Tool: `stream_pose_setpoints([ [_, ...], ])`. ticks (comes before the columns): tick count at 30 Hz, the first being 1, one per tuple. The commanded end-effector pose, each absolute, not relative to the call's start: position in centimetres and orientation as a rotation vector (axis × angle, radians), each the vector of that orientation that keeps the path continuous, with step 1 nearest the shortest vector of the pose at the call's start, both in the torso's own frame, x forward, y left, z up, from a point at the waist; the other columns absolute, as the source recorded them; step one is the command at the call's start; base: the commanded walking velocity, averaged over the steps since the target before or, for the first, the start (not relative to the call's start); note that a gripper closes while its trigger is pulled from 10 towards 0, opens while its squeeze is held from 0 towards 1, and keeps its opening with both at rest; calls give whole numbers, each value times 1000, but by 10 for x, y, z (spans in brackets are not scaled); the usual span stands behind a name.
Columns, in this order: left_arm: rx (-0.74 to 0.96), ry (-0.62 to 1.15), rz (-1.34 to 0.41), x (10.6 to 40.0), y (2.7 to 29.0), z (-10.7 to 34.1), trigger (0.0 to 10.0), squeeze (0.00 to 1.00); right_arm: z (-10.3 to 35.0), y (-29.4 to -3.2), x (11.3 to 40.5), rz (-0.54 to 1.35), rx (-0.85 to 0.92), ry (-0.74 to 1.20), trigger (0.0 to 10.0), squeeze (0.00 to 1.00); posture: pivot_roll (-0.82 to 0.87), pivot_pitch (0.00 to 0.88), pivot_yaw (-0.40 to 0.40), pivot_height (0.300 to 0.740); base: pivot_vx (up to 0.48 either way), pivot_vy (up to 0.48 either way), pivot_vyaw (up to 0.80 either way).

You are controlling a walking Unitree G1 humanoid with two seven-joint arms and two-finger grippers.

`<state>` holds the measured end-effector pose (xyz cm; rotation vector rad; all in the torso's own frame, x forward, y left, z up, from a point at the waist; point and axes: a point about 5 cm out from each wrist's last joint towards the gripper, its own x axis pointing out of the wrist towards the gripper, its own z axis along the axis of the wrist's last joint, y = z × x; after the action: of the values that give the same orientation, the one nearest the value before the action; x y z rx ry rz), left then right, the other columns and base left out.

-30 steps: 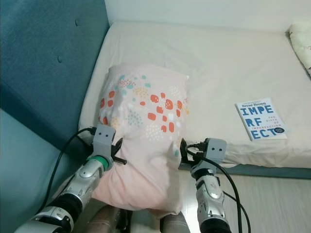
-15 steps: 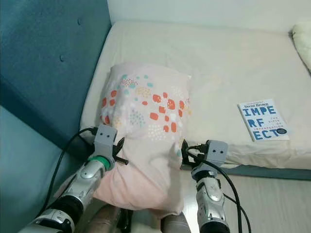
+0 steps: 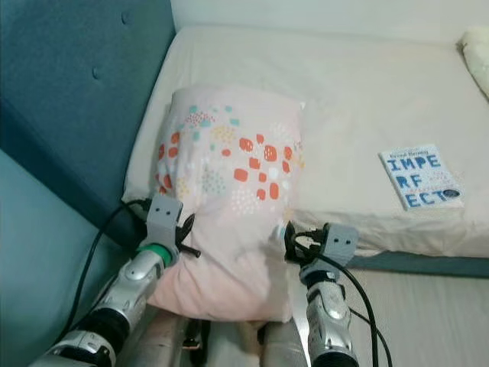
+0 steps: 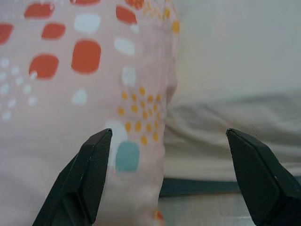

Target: Clean up the room

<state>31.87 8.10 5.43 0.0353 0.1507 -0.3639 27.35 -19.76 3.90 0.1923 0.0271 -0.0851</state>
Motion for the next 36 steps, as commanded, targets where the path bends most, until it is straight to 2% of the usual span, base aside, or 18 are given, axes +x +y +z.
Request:
stream_pose_setpoints([
  [1, 40, 199, -383, 311, 80, 43, 10000, 0, 34, -200, 267, -103, 196, 46, 10000, 0, 11, 162, 116, 631, 0, 0, 0],
  [29, 51, 186, -456, 316, 72, 52, 10000, 0, 42, -210, 256, -195, 258, -44, 10000, 0, 25, 180, 141, 631, 0, 0, 0],
  [30, 58, 192, -462, 316, 71, 52, 10000, 0, 45, -212, 254, -193, 326, -87, 10000, 1000, 29, 193, 144, 631, 0, 0, 0],
  [32, 70, 201, -469, 318, 69, 52, 10000, 0, 49, -214, 251, -153, 444, -134, 10000, 1000, 26, 196, 143, 631, 0, 0, 0],
  [36, 72, 203, -468, 319, 69, 53, 10000, 0, 49, -213, 251, -127, 476, -143, 10000, 1000, 26, 196, 143, 631, 0, 0, 0],
])
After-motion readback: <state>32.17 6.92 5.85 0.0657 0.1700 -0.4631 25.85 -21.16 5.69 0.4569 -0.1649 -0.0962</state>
